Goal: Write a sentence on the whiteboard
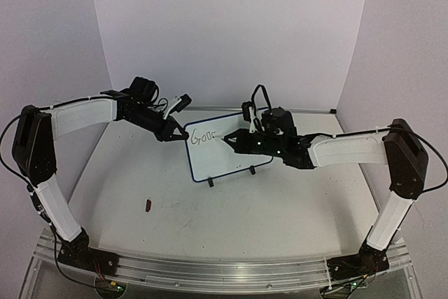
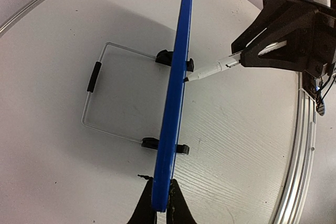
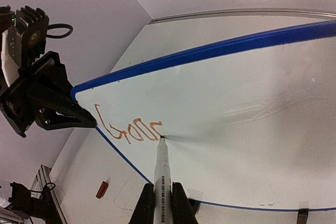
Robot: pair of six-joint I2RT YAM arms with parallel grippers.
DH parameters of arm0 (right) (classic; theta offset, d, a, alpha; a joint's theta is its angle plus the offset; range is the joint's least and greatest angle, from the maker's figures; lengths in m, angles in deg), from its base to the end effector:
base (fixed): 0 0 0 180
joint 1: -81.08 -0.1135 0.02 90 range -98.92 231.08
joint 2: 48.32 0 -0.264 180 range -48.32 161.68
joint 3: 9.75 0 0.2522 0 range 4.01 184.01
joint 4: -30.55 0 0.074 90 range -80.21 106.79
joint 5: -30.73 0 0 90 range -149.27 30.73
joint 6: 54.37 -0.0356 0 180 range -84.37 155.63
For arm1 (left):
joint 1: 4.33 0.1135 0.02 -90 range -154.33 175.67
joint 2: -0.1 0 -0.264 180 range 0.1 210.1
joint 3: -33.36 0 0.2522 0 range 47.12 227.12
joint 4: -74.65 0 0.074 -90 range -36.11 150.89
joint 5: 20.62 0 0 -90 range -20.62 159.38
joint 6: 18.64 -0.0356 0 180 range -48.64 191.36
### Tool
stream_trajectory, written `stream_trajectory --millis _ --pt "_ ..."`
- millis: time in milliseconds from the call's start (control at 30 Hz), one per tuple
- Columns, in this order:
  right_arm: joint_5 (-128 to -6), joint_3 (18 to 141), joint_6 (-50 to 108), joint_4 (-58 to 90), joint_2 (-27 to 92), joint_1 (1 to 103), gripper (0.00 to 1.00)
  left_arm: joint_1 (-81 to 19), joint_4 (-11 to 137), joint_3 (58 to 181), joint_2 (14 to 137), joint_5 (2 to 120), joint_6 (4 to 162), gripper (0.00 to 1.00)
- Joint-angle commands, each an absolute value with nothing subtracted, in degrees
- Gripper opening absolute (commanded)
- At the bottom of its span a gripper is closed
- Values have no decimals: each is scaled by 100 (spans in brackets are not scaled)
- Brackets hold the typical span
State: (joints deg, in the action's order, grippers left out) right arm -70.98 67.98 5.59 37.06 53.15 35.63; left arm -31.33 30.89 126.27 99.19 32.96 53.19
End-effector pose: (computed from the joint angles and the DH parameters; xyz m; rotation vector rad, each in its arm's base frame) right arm 0.2806 0.2953 0.2385 -0.4201 1.9722 1.0700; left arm 0.3277 -0.1907 0.2685 1.1711 2.0764 -0.8428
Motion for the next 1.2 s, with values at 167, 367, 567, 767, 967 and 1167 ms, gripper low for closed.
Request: stream_trajectory --millis 167,367,567,767,967,1167 --pt "-6602 6959 628 3515 5276 3606 0 -3185 2729 12666 10117 3808 5044 0" --pt "-6527 7105 701 3434 5208 3608 0 -3184 2731 12668 10118 3808 5044 0" --pt "-6453 7227 766 3370 5156 3606 0 -3184 2730 12666 10117 3810 5041 0" --pt "-6402 7310 802 3349 5108 3607 0 -3191 2730 12666 10121 3804 5035 0" --pt "-6355 7420 844 3341 5067 3608 0 -3192 2733 12666 10122 3807 5035 0" --pt "-6296 7507 890 3340 4988 3607 0 -3193 2731 12666 10136 3807 5028 0"
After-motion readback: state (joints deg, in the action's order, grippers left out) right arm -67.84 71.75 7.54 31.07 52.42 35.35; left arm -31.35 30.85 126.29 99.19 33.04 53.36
